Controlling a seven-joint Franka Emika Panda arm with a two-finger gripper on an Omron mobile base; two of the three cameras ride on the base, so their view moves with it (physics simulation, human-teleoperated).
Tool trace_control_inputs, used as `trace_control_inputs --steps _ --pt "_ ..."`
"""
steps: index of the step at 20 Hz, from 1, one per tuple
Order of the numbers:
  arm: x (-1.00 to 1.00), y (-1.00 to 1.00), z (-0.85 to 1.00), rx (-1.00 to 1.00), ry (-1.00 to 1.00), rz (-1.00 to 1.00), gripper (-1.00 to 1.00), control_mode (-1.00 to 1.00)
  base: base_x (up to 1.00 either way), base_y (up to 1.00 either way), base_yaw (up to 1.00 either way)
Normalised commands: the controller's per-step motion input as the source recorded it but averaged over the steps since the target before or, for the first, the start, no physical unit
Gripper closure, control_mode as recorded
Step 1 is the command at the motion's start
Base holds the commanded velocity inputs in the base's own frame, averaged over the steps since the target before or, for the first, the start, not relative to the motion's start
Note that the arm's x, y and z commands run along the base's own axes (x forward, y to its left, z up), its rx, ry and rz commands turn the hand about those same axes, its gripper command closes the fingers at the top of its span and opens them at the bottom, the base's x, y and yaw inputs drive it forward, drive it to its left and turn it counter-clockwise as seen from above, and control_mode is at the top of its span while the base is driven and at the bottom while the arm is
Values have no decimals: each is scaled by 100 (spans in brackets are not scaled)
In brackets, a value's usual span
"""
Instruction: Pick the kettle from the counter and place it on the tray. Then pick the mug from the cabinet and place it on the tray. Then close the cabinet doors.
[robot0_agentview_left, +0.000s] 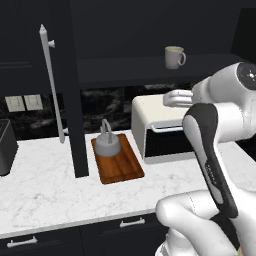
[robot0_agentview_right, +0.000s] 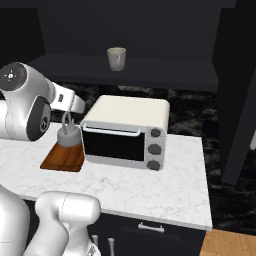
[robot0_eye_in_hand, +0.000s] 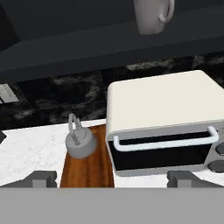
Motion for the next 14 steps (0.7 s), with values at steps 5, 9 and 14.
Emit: trace_control_inputs --steps 5,9,14 --pt "-27 -45 40 -1 0 25 -100 -100 0 0 0" --pt "-1 -29 46 0 0 9 -100 -100 0 0 0" --pt "8 -19 31 0 -4 0 -100 -100 0 0 0"
